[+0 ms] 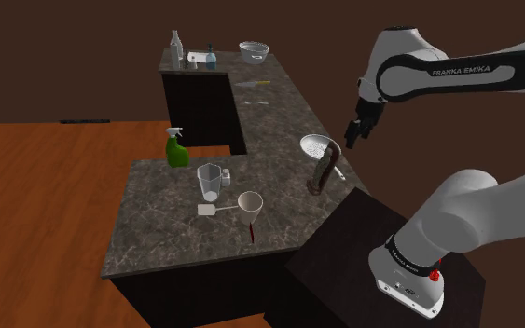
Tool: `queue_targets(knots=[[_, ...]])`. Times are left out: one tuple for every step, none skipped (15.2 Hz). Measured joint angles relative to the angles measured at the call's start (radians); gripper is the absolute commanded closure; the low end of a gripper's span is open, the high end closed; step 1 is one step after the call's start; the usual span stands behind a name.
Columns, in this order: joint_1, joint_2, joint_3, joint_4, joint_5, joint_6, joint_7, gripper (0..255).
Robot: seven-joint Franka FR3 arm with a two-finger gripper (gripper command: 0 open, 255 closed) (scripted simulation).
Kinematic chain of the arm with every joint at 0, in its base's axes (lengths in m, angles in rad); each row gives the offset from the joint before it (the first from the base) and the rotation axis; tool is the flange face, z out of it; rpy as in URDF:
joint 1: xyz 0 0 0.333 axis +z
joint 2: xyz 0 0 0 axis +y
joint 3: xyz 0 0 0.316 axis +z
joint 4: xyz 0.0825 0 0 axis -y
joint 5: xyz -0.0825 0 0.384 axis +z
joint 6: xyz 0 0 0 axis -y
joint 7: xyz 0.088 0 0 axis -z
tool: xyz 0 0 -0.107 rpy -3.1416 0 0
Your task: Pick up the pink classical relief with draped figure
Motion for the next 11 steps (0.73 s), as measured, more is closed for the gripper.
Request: queue_targets(knots=[[-0.003,0.026,-0.016,-0.002,-0.005,0.040,-0.008,0],[-0.010,0.054,-0.038,-0.009,-0.014,0.087,-0.021,0],[-0.010,0.087,-0.055,-0.003,-0.015,0.127,-0.032,0],[-0.020,0.104,-0.077,-0.020,-0.025,0.173,-0.047,0],[-0.023,0.145,-0.103,-0.016,-0.027,0.223,-0.065,0],[-0.020,0.189,-0.124,-0.013,-0.025,0.275,-0.078,0],[-0.023,0.212,-0.142,-0.022,-0.025,0.319,-0.090,0],[-0.021,0.248,-0.163,-0.025,-0.020,0.369,-0.105,0],[-0.016,0.290,-0.185,-0.015,-0.009,0.413,-0.125,0],[-0.011,0.328,-0.206,-0.011,0.004,0.458,-0.146,0],[-0.002,0.369,-0.228,0.006,0.025,0.493,-0.172,0]])
